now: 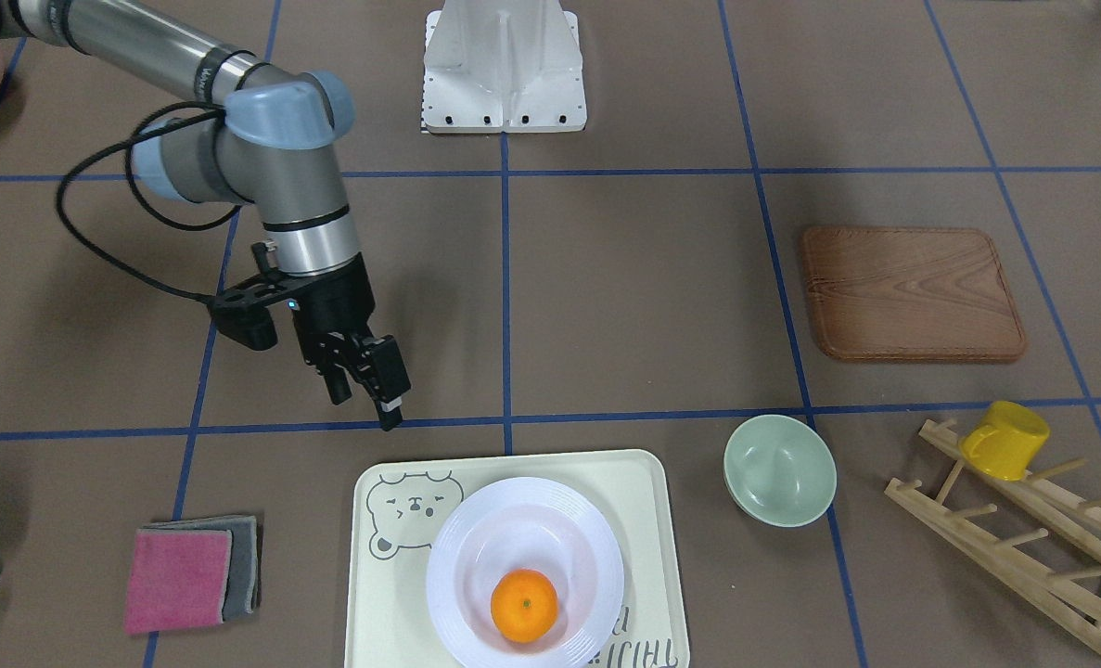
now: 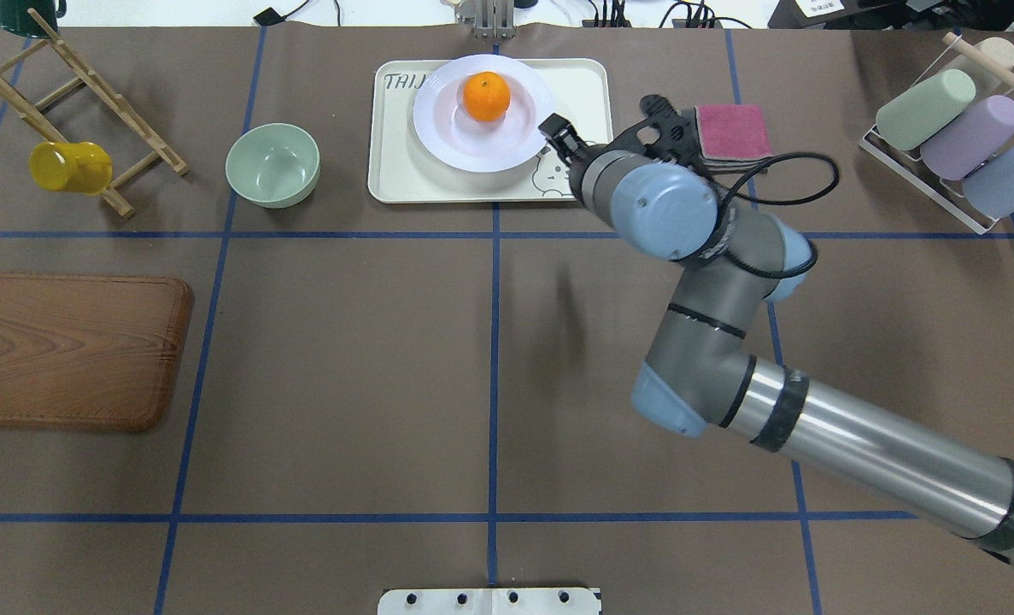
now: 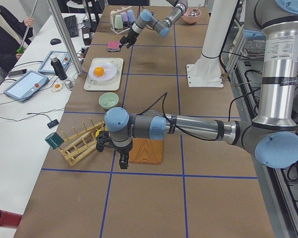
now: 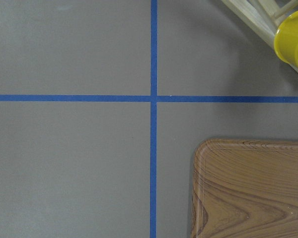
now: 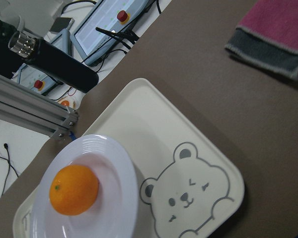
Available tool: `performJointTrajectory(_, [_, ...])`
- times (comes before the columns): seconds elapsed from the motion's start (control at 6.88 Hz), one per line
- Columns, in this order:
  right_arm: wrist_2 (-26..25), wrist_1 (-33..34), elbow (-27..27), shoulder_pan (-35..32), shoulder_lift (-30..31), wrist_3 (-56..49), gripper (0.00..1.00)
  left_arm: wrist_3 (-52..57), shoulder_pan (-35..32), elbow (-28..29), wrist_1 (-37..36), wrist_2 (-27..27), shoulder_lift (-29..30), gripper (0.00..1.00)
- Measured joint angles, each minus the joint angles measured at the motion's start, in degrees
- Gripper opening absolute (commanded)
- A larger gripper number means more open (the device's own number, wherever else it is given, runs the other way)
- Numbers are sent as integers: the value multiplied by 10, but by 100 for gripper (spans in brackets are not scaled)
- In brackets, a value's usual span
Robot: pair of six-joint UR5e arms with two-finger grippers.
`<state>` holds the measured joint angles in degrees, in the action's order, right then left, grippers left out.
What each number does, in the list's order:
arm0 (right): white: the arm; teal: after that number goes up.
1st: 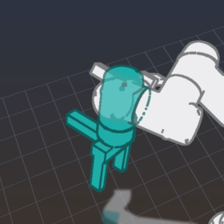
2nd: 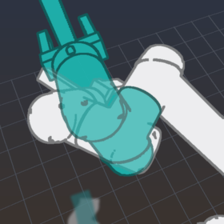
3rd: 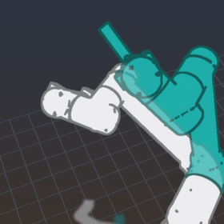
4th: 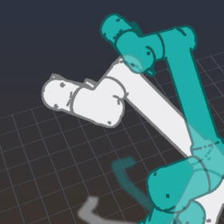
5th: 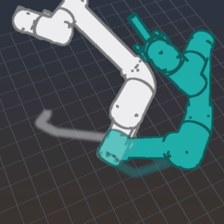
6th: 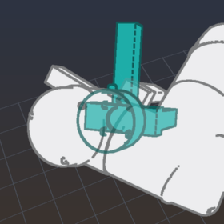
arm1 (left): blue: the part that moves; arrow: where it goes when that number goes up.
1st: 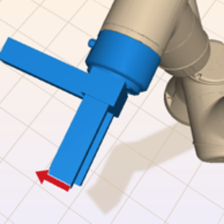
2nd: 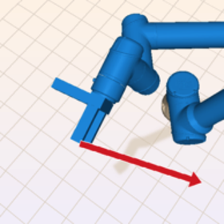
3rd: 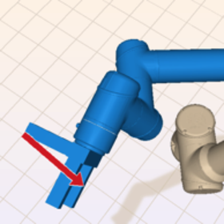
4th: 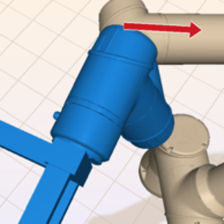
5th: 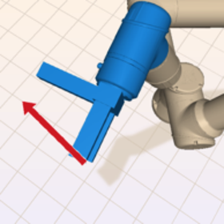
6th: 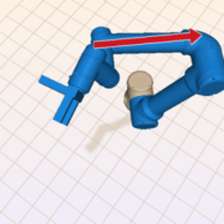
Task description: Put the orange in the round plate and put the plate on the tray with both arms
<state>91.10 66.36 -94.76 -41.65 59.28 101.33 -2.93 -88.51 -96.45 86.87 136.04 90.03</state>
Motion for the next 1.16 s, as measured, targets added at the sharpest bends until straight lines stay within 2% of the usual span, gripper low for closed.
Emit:
performJointTrajectory(0.15, [82, 29, -45, -54, 50, -91, 100, 1, 1, -1, 9, -2, -2, 99])
performJointTrajectory(0.29, [143, 42, -71, -101, 97, -176, 100, 6, 2, -4, 14, -6, -5, 99])
performJointTrajectory(0.73, [278, 49, -75, -239, 209, -462, 100, 93, 0, -18, 18, -11, -21, 99])
performJointTrajectory(0.87, [310, 50, -63, -286, 246, -567, 100, 103, 0, -28, 18, -13, -39, 99])
performJointTrajectory(1.16, [340, 75, -28, -375, 314, -797, 100, 107, 1, -40, 19, -40, -58, 99])
